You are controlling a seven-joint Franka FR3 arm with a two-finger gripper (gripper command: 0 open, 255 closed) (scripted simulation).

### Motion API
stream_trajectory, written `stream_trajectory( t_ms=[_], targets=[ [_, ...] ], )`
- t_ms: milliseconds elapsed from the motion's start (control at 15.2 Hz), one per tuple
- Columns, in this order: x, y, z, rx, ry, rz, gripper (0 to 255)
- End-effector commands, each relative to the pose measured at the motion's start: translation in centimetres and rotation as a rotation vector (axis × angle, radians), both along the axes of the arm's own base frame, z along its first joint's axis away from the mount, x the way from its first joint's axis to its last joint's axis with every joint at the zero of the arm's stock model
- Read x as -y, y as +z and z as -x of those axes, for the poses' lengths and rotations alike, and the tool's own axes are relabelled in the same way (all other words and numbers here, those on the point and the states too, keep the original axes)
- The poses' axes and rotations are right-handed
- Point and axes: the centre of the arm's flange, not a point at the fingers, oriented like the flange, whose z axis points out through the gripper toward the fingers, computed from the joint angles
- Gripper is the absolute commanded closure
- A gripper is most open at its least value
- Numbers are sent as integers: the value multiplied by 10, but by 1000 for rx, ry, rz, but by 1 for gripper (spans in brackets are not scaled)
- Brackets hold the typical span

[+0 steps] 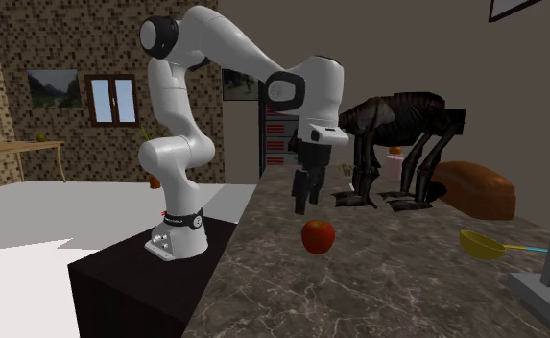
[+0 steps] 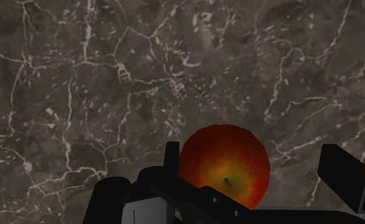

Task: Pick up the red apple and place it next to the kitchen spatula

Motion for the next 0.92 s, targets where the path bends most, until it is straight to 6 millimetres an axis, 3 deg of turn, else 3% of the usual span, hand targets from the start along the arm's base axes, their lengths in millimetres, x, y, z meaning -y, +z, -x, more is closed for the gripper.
stream_trajectory(
  t_ms=[0, 462, 858],
  targets=[
    [5, -10, -11, 3, -8, 3, 0],
    [7, -50, -8, 3, -8, 3, 0],
    [7, -50, -8, 3, -8, 3, 0]
  ],
)
